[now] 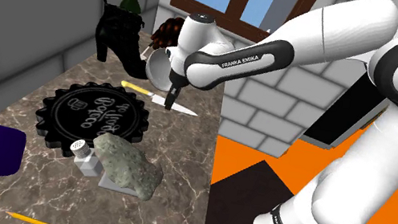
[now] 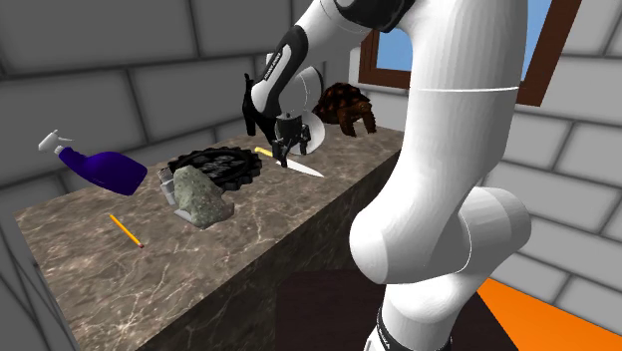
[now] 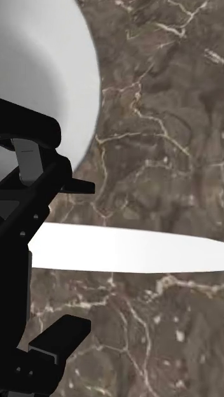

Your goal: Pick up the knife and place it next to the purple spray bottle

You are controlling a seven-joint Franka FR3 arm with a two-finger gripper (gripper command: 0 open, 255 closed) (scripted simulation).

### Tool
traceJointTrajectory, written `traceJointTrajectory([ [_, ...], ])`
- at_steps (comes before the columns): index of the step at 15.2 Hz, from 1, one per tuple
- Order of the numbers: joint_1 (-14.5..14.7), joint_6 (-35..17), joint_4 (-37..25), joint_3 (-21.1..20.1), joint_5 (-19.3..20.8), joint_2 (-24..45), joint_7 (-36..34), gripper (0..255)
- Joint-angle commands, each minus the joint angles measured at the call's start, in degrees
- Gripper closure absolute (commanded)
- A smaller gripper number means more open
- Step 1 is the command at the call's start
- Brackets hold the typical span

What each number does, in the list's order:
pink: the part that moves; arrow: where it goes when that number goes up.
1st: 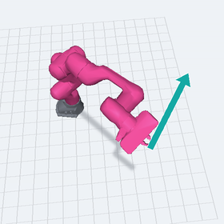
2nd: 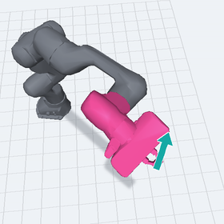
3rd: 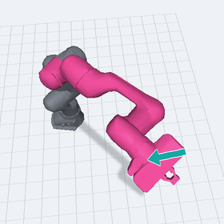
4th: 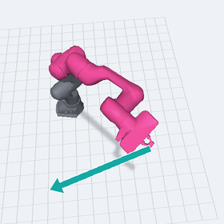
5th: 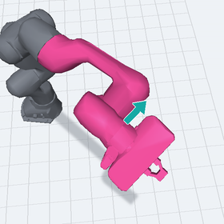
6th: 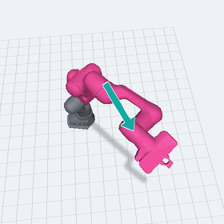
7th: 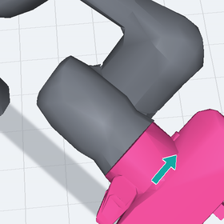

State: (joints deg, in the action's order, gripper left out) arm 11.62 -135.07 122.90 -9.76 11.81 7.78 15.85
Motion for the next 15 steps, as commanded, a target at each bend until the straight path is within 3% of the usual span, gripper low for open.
traceJointTrajectory([
  [1,-0.02,-1.41,0.31,0.16,0.52,1.13,-0.38,0],
  [9,-0.03,-1.78,0.38,0.22,0.66,1.43,-0.47,0],
  [10,-0.03,-1.78,0.38,0.22,0.66,1.43,-0.47,255],
  [15,-0.01,-1.89,0.53,0.21,0.69,1.4,-0.53,255],
])
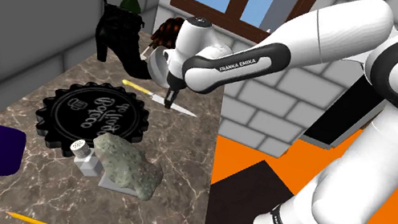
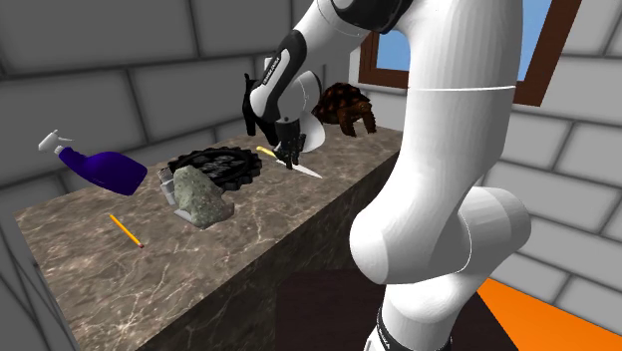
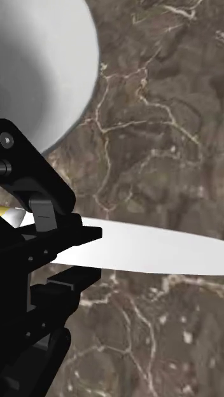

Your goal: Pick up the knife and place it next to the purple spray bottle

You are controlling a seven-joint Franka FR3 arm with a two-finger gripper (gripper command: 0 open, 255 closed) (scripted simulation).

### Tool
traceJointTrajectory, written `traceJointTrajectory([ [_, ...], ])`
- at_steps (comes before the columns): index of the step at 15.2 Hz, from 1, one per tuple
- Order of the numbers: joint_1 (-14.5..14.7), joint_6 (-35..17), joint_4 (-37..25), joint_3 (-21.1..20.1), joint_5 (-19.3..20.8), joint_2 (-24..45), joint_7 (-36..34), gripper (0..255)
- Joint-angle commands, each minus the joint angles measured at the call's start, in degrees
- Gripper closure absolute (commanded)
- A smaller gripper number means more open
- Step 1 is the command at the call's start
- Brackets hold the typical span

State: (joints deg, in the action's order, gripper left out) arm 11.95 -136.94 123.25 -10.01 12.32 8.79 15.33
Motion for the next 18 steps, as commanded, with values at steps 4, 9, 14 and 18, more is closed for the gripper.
traceJointTrajectory([
  [4,-0.38,0.08,0.03,0.43,0.16,0.43,0.04,255],
  [9,-0.52,3.51,-1.26,0.15,-1.03,-1.84,1.16,255],
  [14,-6.73,12.2,-6.06,1.05,-17.46,-0.83,17.72,0],
  [18,-6.6,9.35,-4.74,0.92,-17.33,0.7,17.61,0],
])
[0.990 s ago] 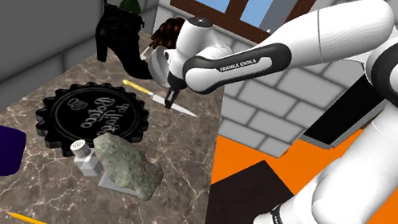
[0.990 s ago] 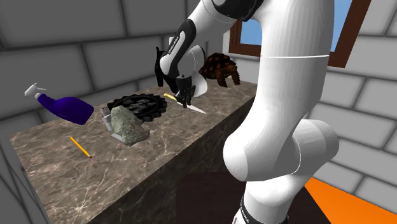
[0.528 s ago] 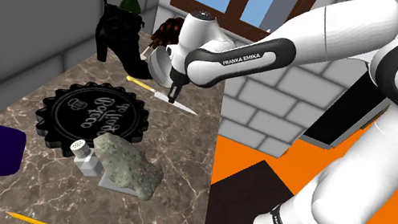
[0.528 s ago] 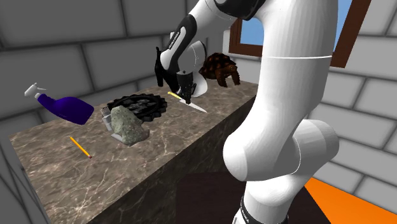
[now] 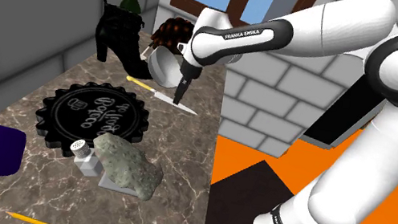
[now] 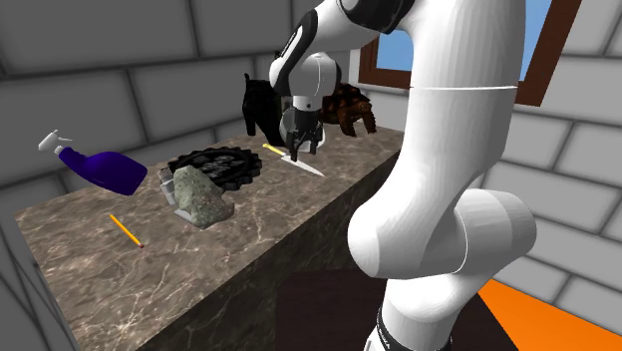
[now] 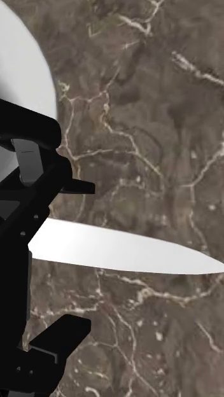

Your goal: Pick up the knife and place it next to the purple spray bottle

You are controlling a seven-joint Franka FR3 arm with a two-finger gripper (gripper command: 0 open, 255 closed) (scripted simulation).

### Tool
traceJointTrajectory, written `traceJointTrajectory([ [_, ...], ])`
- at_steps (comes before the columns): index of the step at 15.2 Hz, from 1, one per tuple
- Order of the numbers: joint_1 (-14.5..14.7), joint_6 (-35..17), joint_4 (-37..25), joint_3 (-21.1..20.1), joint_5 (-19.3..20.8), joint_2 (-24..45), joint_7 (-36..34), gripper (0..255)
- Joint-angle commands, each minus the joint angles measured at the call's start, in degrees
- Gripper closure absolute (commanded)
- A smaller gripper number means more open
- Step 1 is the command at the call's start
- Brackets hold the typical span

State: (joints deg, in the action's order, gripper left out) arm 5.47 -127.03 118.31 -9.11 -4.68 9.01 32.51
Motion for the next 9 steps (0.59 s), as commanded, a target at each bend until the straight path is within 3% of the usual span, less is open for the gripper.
traceJointTrajectory([
  [1,-0.07,-1.26,0.5,-0.01,-0.3,0.9,0.4,0],
  [9,0.06,-3.07,1.21,-0.04,-0.19,1.99,0.32,0],
])
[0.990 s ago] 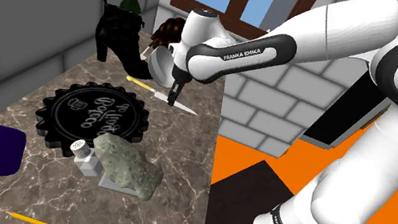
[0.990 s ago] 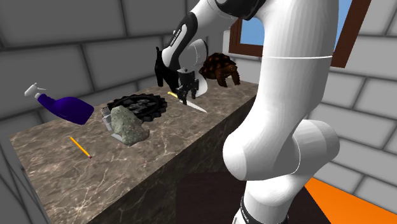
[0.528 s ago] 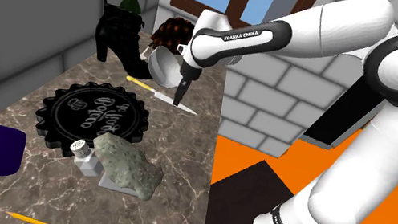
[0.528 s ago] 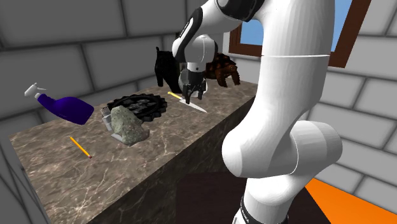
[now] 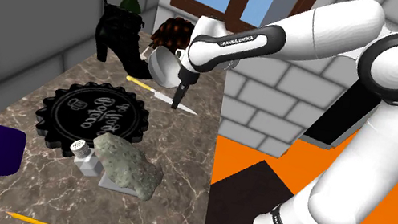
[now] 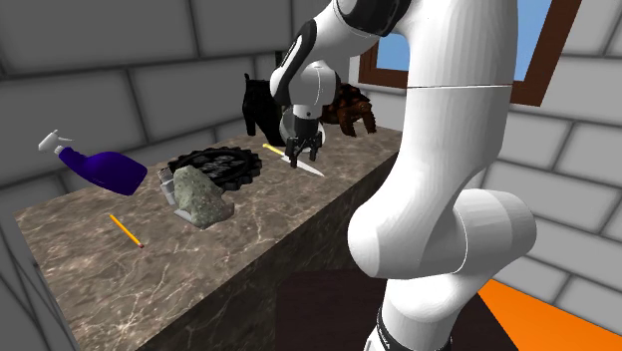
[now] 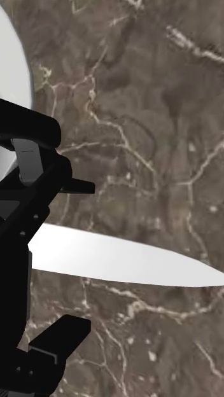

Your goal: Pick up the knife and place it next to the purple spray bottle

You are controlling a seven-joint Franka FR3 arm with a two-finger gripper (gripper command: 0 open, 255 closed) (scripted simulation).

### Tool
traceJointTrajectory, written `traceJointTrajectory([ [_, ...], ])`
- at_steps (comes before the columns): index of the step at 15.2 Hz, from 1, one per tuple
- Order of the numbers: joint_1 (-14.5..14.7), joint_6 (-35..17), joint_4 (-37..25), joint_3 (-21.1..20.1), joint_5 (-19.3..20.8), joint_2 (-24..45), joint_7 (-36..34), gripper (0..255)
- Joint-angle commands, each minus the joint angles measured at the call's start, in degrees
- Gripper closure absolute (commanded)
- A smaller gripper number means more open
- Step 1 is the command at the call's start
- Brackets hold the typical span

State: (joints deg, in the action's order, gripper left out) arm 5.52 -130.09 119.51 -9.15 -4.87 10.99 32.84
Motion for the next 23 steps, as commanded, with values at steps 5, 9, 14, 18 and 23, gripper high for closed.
traceJointTrajectory([
  [5,0.0,-0.03,0.03,0.0,0.0,-0.01,0.0,255],
  [9,0.01,-0.22,0.25,-0.01,-0.02,-0.02,0.0,255],
  [14,-0.03,1.37,-0.52,0.0,-0.08,-0.87,-0.04,255],
  [18,-0.1,4.2,-1.75,-0.02,-0.2,-2.47,-0.14,255],
  [23,-0.19,7.76,-3.56,-0.02,-0.33,-4.25,-0.29,255],
])
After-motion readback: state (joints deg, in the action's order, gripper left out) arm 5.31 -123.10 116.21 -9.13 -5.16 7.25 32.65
